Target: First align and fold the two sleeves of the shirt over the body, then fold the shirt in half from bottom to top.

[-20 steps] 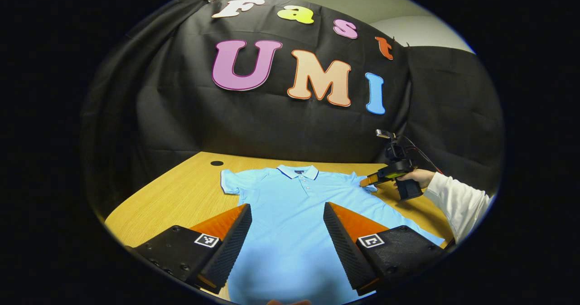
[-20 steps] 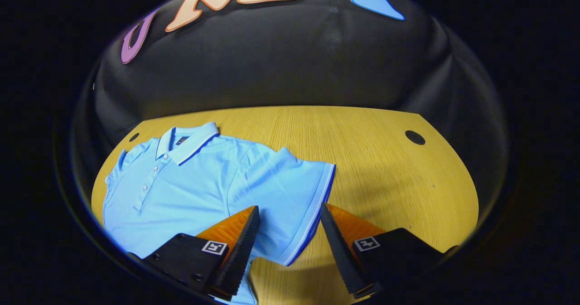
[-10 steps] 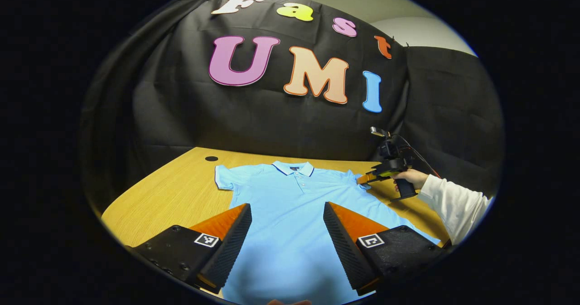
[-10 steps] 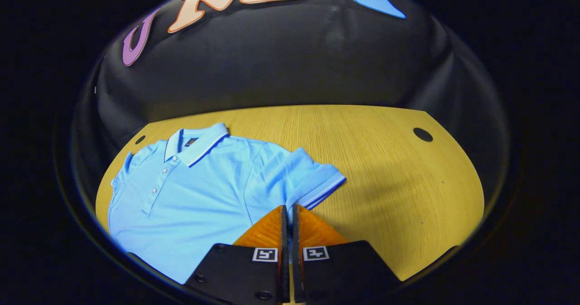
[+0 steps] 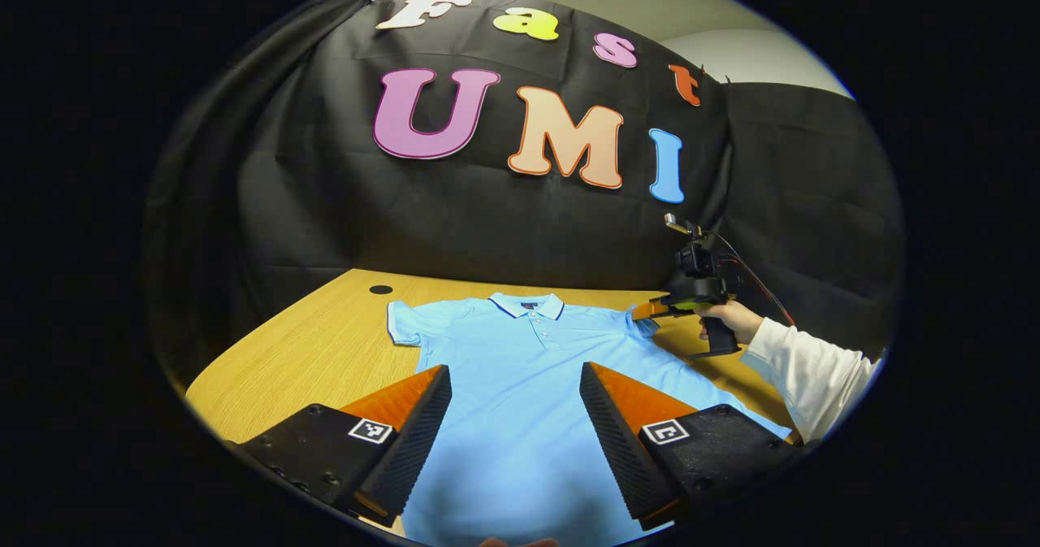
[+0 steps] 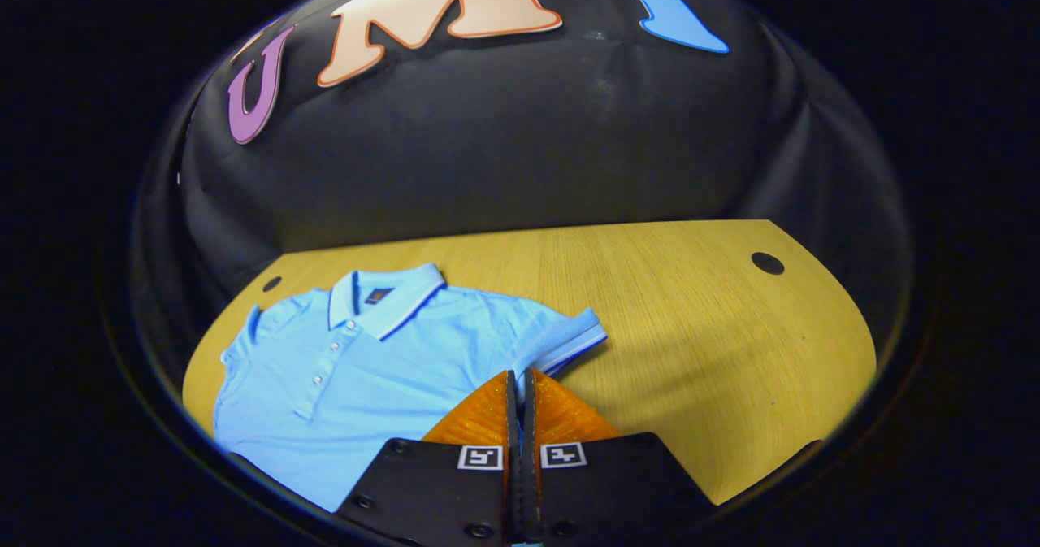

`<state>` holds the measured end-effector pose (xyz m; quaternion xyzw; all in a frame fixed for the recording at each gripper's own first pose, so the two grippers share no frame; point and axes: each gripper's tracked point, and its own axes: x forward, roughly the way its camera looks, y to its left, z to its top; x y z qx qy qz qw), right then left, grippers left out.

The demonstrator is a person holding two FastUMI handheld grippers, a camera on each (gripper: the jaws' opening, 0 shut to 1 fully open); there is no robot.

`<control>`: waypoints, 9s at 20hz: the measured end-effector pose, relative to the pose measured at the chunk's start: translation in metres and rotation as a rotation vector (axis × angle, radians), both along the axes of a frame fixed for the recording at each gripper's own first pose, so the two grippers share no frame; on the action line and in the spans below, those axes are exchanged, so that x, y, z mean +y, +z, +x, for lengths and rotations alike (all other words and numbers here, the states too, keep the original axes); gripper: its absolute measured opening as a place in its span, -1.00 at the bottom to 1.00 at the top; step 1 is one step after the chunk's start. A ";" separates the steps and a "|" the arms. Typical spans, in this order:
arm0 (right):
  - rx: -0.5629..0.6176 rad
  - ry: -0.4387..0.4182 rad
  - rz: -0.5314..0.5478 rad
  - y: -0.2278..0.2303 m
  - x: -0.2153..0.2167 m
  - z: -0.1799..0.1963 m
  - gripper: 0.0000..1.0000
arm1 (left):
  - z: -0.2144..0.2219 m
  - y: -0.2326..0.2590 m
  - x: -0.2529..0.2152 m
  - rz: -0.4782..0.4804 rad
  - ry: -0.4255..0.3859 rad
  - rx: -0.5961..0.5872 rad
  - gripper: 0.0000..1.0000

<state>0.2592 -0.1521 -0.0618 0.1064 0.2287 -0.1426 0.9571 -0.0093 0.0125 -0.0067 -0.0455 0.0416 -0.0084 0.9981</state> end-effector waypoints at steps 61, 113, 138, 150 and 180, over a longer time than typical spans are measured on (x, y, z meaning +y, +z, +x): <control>-0.320 0.266 0.055 0.022 0.114 -0.277 0.95 | 0.231 -0.082 0.200 -0.050 0.223 0.463 0.89; -0.266 0.247 0.098 -0.004 0.103 -0.286 0.94 | 0.216 -0.065 -0.113 0.345 -0.359 0.368 -0.62; -0.132 0.250 -0.097 -0.038 0.153 -0.364 0.96 | -0.062 -0.098 -0.017 0.153 -0.098 0.325 0.75; -0.082 0.252 -0.163 -0.067 0.172 -0.386 0.87 | -0.105 -0.131 -0.004 0.088 -0.008 0.372 0.71; -0.098 0.317 -0.089 -0.071 0.210 -0.376 -0.79 | -0.097 -0.133 -0.036 0.033 -0.047 0.260 -1.00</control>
